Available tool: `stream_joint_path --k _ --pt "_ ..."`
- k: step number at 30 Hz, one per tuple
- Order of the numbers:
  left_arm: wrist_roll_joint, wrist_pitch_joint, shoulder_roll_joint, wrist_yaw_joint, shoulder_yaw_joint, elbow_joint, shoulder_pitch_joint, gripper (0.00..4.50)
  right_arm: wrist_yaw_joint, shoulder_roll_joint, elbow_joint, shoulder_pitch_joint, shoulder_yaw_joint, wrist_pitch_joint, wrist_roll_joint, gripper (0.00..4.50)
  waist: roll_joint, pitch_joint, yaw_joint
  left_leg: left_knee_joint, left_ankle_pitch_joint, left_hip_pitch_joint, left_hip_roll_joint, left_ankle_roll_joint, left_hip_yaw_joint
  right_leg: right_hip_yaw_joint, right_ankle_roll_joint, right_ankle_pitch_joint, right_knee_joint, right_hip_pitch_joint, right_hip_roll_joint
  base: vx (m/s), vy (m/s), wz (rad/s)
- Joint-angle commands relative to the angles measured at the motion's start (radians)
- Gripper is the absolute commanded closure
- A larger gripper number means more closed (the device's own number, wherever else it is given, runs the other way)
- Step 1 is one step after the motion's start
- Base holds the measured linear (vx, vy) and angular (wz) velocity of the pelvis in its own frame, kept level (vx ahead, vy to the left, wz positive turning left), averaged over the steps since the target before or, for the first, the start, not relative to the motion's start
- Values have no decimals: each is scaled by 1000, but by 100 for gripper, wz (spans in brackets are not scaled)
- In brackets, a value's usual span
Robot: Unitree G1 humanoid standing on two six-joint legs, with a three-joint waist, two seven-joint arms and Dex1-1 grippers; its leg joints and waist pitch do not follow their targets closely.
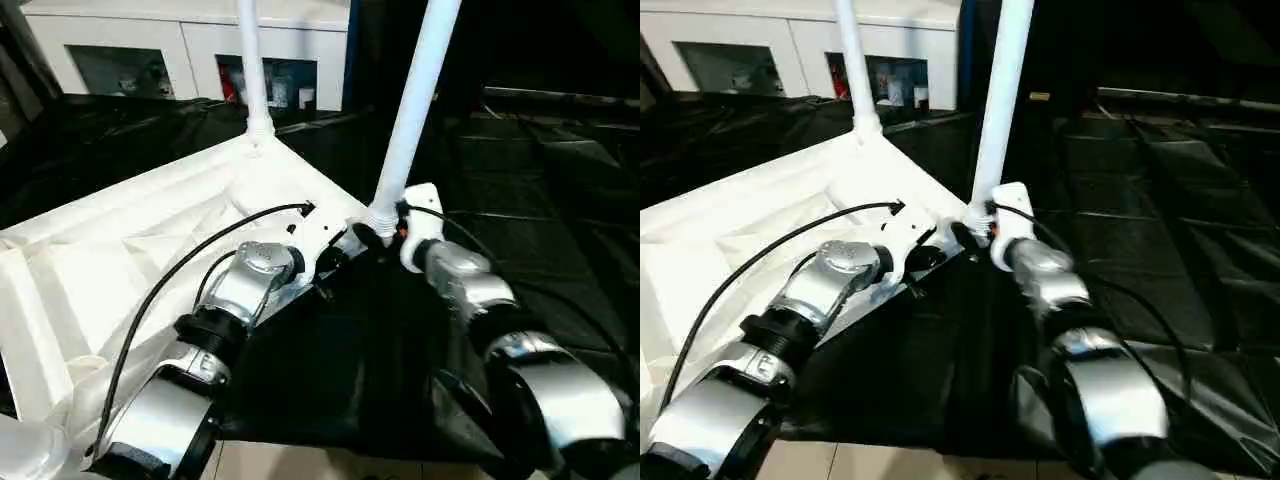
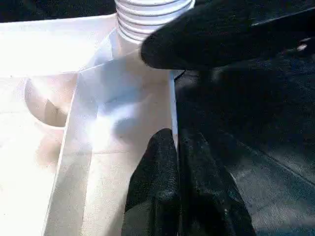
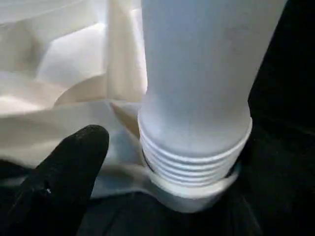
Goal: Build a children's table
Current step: Insert table leg to table base, then rotate leg to tighten
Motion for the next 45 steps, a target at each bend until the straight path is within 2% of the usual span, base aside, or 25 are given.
stream_joint_path --k 1,2,4,5,7,12,18,20,23,27,29,32,34,38,41,45 --pt "-2 -15 20 -27 -11 -10 26 450 71 -17 -68 43 20 32 17 4 -1 -70 11 -48 11 -4 40 192 -3 61 -302 -32 -38 77 -66 0 0 0" --pt "-2 -17 26 -32 -11 -14 31 450 92 -27 -96 57 19 45 24 4 -3 -70 11 -48 -1 -4 40 182 -4 62 -298 -46 -39 78 -65 0 0 0" --pt "-3 -30 44 -53 -13 -26 46 450 158 -64 -188 110 28 69 38 4 0 -68 13 -48 -24 -3 40 172 -3 62 -290 -64 -42 79 -62 0 0 0" --pt "-8 -46 55 -78 -15 -38 58 450 201 -84 -248 144 32 82 46 4 -3 -69 15 -49 -27 -6 39 165 -4 62 -281 -62 -42 82 -61 0 0 0" --pt "-15 -57 62 -97 -16 -47 65 450 226 -94 -286 164 33 91 56 4 -3 -69 12 -49 -28 -9 39 155 -5 63 -281 -69 -42 82 -62 0 0 0" --pt "-16 -60 103 -164 -30 -75 93 450 336 -149 -439 241 43 101 94 4 2 -68 14 -47 -59 -8 37 128 -3 64 -263 -109 -47 82 -58 0 0 0" --pt "-32 -84 150 -272 -46 -120 121 450 401 -221 -531 280 78 83 58 4 4 -67 19 -47 -66 -5 37 103 -3 64 -251 -128 -47 79 -53 0 0 0" --pt "-37 -86 159 -294 -48 -128 127 450 414 -240 -538 285 89 66 43 4 5 -68 21 -47 -73 -3 37 93 -3 64 -243 -143 -48 78 -53 0 0 0" --pt "-52 -109 169 -329 -52 -144 139 450 448 -262 -557 300 103 56 35 4 3 -69 24 -46 -64 -4 37 93 -3 64 -248 -116 -44 80 -52 0 0 0" --pt "-91 -138 195 -427 -65 -211 177 450 545 -293 -609 336 130 62 53 4 2 -72 32 -43 -38 -5 40 118 -2 65 -260 -67 -34 80 -52 0 0 0" --pt "-105 -145 203 -462 -68 -233 190 450 564 -304 -611 340 141 51 53 4 1 -69 33 -43 -51 -5 40 115 -2 64 -256 -101 -38 80 -53 0 0 0" --pt "-126 -135 203 -494 -68 -254 199 450 576 -308 -600 335 147 38 51 4 3 -67 38 -45 -85 2 41 94 1 66 -243 -166 -46 74 -53 0 0 0" --pt "-135 -126 201 -510 -69 -268 201 450 583 -309 -587 329 153 30 46 4 4 -69 43 -45 -75 3 42 87 0 67 -240 -148 -42 74 -51 0 0 0" --pt "-138 -129 202 -518 -72 -274 201 450 606 -309 -586 328 158 36 49 4 6 -73 51 -42 -50 -1 39 93 0 67 -242 -107 -35 78 -50 0 0 0" --pt "-139 -127 199 -526 -71 -275 199 450 617 -298 -558 318 164 34 52 4 5 -75 52 -39 -37 -3 38 100 -1 65 -250 -76 -32 81 -49 0 0 0" --pt "-137 -125 199 -529 -69 -278 200 450 613 -286 -529 305 169 25 49 4 6 -76 52 -39 -33 -4 38 100 -1 64 -250 -79 -31 81 -49 0 0 0"
